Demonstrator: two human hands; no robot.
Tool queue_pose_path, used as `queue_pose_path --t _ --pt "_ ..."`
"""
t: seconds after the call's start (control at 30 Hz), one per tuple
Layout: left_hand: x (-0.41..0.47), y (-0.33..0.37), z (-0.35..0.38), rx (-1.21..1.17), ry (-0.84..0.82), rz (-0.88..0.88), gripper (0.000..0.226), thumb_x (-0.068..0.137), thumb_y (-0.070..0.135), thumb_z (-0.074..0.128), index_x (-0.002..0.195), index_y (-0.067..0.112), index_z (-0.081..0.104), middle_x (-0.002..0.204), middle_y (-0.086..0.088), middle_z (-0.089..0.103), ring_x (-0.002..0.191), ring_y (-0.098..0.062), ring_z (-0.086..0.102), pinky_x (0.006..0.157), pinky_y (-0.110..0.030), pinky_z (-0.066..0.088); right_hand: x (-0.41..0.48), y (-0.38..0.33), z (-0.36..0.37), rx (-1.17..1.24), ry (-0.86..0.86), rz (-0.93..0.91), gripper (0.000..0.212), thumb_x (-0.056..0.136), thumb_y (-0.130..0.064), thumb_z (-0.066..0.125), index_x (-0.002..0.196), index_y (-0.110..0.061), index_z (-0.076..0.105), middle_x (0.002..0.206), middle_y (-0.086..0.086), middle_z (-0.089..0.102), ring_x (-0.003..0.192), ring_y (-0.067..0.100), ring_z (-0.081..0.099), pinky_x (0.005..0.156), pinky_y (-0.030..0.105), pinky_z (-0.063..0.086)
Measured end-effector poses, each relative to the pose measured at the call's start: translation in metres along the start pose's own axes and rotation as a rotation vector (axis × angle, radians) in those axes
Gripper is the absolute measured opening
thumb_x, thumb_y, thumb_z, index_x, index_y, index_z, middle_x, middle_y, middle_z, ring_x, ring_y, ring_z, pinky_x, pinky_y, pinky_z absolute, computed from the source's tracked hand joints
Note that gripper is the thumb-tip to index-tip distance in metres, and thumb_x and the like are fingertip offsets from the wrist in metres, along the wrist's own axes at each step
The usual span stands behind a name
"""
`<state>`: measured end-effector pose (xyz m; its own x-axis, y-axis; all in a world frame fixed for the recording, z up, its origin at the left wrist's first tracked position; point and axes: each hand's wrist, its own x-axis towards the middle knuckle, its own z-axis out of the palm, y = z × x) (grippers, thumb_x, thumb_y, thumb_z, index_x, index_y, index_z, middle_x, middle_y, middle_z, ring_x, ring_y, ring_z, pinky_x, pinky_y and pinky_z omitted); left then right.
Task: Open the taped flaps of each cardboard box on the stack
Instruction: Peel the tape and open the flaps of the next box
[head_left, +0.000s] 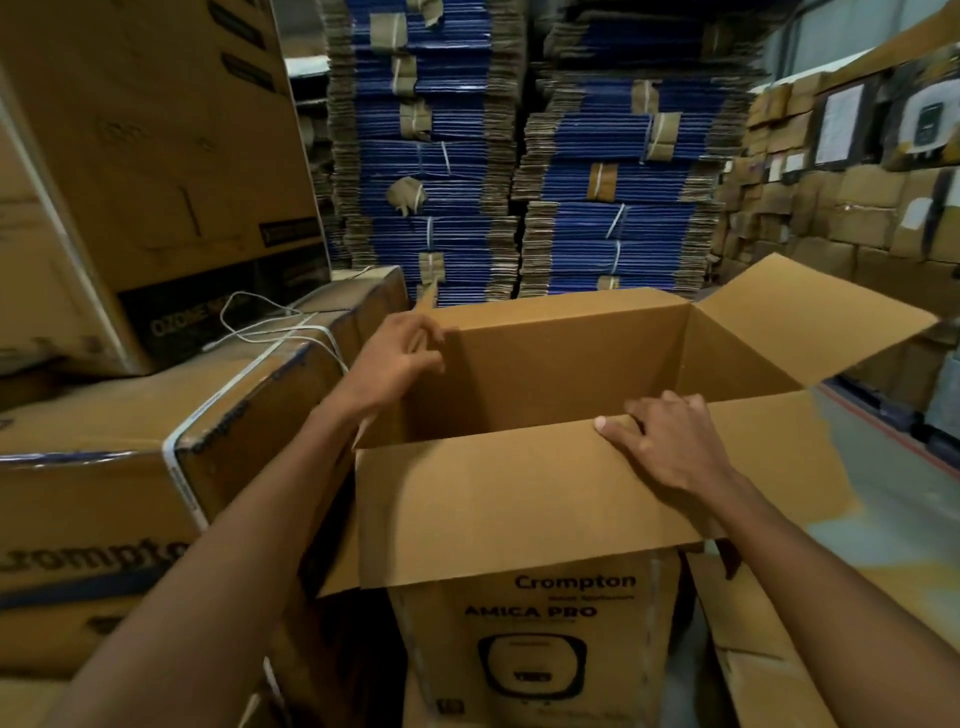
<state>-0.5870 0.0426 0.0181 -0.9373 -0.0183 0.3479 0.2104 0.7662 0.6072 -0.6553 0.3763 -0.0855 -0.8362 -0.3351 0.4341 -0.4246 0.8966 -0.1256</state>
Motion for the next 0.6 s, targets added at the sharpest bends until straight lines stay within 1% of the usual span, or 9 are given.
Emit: queue_pose_path --t 0.07,0.13,0.2,0.27,0.3,0.37,0.43,0.53,0.6 --pt "-0.014 -0.009 -0.023 -0.271 0.119 -0.109 0.051 0.088 0.019 0.063 0.131 0.043 0.052 0.148 -0.004 0.041 0.126 -0.021 0.049 0.101 -0.055 0.05 0.002 0.005 0.002 0.016 0.023 0.001 0.091 0.082 -0.085 0.001 0.092 -0.024 0.068 0.089 -0.002 0.065 0.085 0.015 0.048 0.09 0.042 0.036" --pt "-0.034 -0.029 -0.036 -0.432 0.302 -0.204 0.064 0.095 0.004 0.058 0.14 0.047 0.042 0.14 -0.005 0.041 0.113 -0.024 0.055 0.086 -0.048 0.059 0.005 0.008 0.003 0.033 0.034 -0.005 0.094 0.081 -0.088 -0.002 0.09 -0.025 0.067 0.089 -0.002 0.067 0.084 0.015 0.049 0.089 0.042 0.035" --pt "-0.048 -0.052 -0.038 -0.415 0.503 -0.314 0.059 0.1 0.01 0.056 0.146 0.042 0.036 0.133 -0.002 0.042 0.104 -0.024 0.056 0.075 -0.041 0.059 0.009 0.008 0.003 0.031 0.012 -0.015 0.102 0.078 -0.09 -0.007 0.095 -0.025 0.069 0.092 -0.001 0.068 0.086 0.015 0.051 0.09 0.042 0.035" --pt "-0.055 -0.076 -0.033 -0.471 0.584 -0.496 0.054 0.1 0.023 0.061 0.146 0.033 0.036 0.131 -0.007 0.053 0.101 -0.027 0.061 0.067 -0.038 0.058 0.013 0.004 0.002 0.006 -0.021 -0.036 0.11 0.075 -0.092 -0.009 0.105 -0.023 0.071 0.098 0.0 0.07 0.09 0.016 0.053 0.093 0.042 0.035" --pt "-0.057 -0.084 -0.028 -0.526 0.551 -0.6 0.052 0.098 0.028 0.065 0.143 0.026 0.04 0.129 -0.01 0.059 0.1 -0.027 0.065 0.064 -0.037 0.057 0.014 0.003 0.0 0.006 -0.037 -0.038 0.111 0.075 -0.092 -0.007 0.112 -0.022 0.071 0.102 0.002 0.071 0.094 0.018 0.055 0.095 0.042 0.034" --pt "-0.061 -0.086 -0.014 -0.585 0.352 -0.733 0.043 0.096 0.036 0.066 0.132 0.017 0.053 0.122 -0.013 0.067 0.098 -0.029 0.069 0.064 -0.037 0.057 0.016 0.002 -0.006 0.019 -0.08 -0.013 0.105 0.081 -0.089 0.002 0.125 -0.019 0.067 0.114 0.006 0.07 0.105 0.021 0.057 0.1 0.042 0.033" --pt "-0.065 -0.076 0.002 -0.591 0.141 -0.735 0.038 0.102 0.041 0.057 0.13 0.015 0.055 0.12 -0.013 0.067 0.098 -0.031 0.069 0.065 -0.038 0.055 0.016 -0.001 -0.011 -0.001 -0.098 0.05 0.088 0.089 -0.081 0.018 0.129 -0.018 0.064 0.122 0.008 0.068 0.116 0.024 0.055 0.107 0.044 0.031" --pt "-0.063 -0.059 0.014 -0.534 0.086 -0.683 0.033 0.107 0.042 0.043 0.122 0.017 0.058 0.12 -0.014 0.065 0.104 -0.034 0.066 0.08 -0.046 0.056 0.004 -0.026 -0.019 -0.069 0.063 0.082 0.056 0.099 -0.056 0.045 0.141 -0.02 0.053 0.14 0.007 0.058 0.134 0.026 0.045 0.116 0.049 0.025" --pt "-0.056 -0.045 0.018 -0.472 0.082 -0.676 0.034 0.108 0.041 0.039 0.109 0.013 0.06 0.115 -0.019 0.066 0.1 -0.035 0.066 0.085 -0.049 0.057 -0.013 -0.058 -0.029 0.027 0.151 -0.002 0.043 0.099 -0.038 0.052 0.137 -0.019 0.055 0.134 0.003 0.061 0.124 0.022 0.048 0.113 0.047 0.031"
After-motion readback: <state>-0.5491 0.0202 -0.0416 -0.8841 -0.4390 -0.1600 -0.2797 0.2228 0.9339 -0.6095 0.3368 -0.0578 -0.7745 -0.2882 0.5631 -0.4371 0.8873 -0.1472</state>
